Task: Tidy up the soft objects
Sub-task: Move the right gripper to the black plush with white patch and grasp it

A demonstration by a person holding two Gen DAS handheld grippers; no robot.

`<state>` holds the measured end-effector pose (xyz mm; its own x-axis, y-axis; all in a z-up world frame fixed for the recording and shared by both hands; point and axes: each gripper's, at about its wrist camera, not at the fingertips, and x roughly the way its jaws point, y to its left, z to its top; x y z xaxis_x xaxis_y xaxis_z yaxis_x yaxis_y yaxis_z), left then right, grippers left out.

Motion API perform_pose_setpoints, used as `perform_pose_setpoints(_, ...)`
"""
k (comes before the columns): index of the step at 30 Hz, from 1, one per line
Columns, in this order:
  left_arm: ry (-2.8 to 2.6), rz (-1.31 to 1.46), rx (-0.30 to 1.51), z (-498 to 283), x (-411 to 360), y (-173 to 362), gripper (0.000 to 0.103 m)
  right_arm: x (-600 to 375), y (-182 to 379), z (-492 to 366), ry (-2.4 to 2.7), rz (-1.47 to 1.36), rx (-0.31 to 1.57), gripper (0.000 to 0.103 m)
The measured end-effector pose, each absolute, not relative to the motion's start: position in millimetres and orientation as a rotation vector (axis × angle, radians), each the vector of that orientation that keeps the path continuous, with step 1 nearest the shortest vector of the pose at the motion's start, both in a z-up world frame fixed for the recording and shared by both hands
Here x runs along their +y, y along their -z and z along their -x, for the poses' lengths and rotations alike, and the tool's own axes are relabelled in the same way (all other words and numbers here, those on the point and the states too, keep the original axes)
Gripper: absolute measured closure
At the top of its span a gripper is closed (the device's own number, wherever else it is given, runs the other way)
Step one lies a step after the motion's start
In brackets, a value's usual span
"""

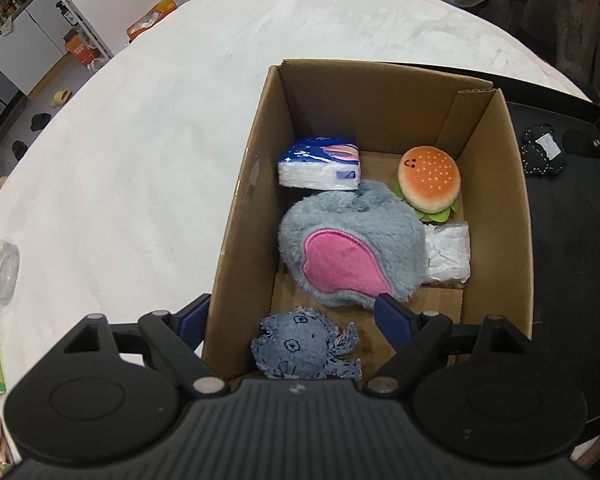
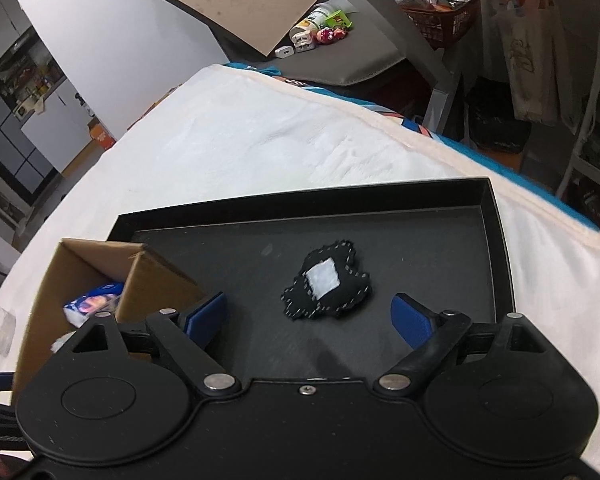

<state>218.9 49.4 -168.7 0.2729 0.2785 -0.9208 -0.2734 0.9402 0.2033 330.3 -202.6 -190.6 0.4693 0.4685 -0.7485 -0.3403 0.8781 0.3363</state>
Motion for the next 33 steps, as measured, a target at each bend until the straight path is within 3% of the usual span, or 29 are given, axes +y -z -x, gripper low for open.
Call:
perform_pose_setpoints(13, -0.389, -0.055, 1.285, -230, 45, 177, 0.014, -194, 222, -355, -0.506, -0.061, 0.939, 0.017)
perform_pose_setpoints(20, -0.399, -0.082, 1.310, -234, 41, 181, 0.013, -190, 231, -358, -0.525, -0.006, 0.919, 0.024)
perform_pose_setpoints(22, -0.402, -0.087, 1.315, -234, 40, 182, 0.013, -188, 231, -356, -0.528, 0.027, 0.898, 0.032)
perform_pose_setpoints(25, -0.409, -0.090, 1.320, -236, 41, 182, 0.013, -188, 230, -355, -0.541, 0.051, 0.879, 0.054)
perform_pose_setpoints(27, -0.413, -0.093, 1.323, -236, 41, 183, 0.012, -189, 230, -355, -0.552, 0.051, 0.877, 0.062)
perform_pose_setpoints(33, -0.421, -0.083, 1.323, -237, 41, 182, 0.012, -194, 229, -353, -0.548, 0.050, 0.890, 0.070)
